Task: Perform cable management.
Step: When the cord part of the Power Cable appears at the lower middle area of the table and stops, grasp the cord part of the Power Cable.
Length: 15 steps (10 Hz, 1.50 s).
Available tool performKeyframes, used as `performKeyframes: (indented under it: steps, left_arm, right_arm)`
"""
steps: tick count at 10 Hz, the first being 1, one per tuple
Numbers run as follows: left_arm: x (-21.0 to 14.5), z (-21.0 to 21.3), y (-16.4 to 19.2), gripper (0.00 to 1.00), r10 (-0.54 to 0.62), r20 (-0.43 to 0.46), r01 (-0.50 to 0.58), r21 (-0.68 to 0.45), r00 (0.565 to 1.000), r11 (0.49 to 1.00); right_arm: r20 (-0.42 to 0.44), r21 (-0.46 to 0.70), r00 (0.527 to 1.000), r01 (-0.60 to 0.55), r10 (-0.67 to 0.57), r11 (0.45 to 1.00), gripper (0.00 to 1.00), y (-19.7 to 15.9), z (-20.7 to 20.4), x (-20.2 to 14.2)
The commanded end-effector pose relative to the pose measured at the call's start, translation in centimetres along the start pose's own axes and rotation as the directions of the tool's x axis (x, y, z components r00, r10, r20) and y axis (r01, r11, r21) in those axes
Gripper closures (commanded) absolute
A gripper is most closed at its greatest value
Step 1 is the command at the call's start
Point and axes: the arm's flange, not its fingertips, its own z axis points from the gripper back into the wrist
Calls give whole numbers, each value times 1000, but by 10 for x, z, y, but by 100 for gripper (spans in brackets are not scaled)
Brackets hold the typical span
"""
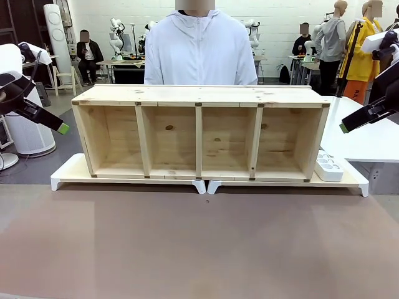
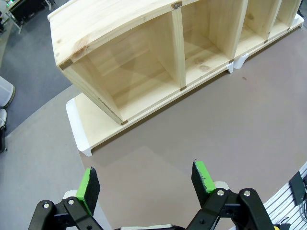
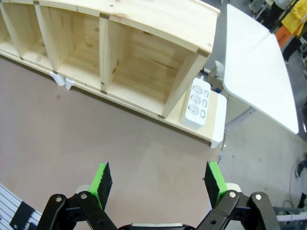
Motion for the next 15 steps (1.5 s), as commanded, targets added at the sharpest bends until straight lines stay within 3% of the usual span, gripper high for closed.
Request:
performKeyframes:
  steps: [1, 15]
  left_arm:
    - [0, 0, 0, 0, 3, -1, -3, 1, 1000, 1000]
    - [0, 0, 0, 0, 3, -1, -3, 1, 1000, 1000]
  right_arm:
    - [-4, -3, 1000, 2, -2, 1000, 0, -1, 0, -1]
    - [-4, -3, 1000, 2, -2, 1000, 0, -1, 0, -1]
